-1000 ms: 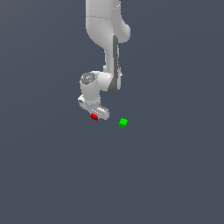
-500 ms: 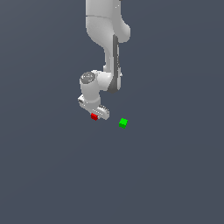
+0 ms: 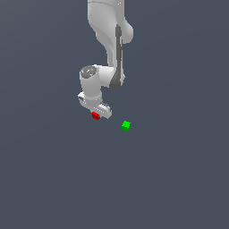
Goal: Stack the red cube on top of the green cube.
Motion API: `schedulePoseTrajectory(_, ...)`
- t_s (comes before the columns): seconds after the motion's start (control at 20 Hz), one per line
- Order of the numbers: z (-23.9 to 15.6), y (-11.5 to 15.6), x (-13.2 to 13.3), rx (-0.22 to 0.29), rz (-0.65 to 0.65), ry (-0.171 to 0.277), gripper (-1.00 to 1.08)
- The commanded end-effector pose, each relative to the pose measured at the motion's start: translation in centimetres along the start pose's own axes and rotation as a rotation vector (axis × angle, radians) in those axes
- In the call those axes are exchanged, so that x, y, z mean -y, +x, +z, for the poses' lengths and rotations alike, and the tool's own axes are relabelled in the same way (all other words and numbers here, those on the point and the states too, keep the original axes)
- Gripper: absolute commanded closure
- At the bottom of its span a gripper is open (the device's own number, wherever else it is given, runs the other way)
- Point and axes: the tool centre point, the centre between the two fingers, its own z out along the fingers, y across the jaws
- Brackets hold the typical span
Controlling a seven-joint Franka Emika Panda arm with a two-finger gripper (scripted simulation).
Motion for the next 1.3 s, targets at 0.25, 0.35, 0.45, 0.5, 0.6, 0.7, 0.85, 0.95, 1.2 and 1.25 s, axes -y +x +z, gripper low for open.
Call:
schedulePoseTrajectory(0.25, -4.4, 0.1, 0.0, -0.001, 0.0, 0.0, 1.08)
schedulePoseTrajectory(0.35, -5.1, 0.1, 0.0, -0.001, 0.0, 0.0, 1.08)
schedulePoseTrajectory(0.45, -5.7, 0.1, 0.0, -0.002, 0.0, -0.001, 1.08)
schedulePoseTrajectory(0.5, -5.9, 0.1, 0.0, -0.002, 0.0, -0.001, 1.08)
schedulePoseTrajectory(0.6, -6.1, 0.1, 0.0, -0.002, 0.0, -0.001, 1.08)
schedulePoseTrajectory(0.7, -6.0, 0.1, 0.0, -0.002, 0.0, -0.001, 1.08)
schedulePoseTrajectory(0.85, -5.9, 0.1, 0.3, -0.002, 0.0, -0.001, 1.08)
schedulePoseTrajectory(0.95, -5.7, -0.1, 0.9, -0.002, 0.0, -0.001, 1.08)
schedulePoseTrajectory(1.2, -4.9, -0.8, 3.5, -0.002, 0.0, 0.0, 1.08)
schedulePoseTrajectory(1.25, -4.6, -1.1, 4.2, -0.002, 0.0, 0.0, 1.08)
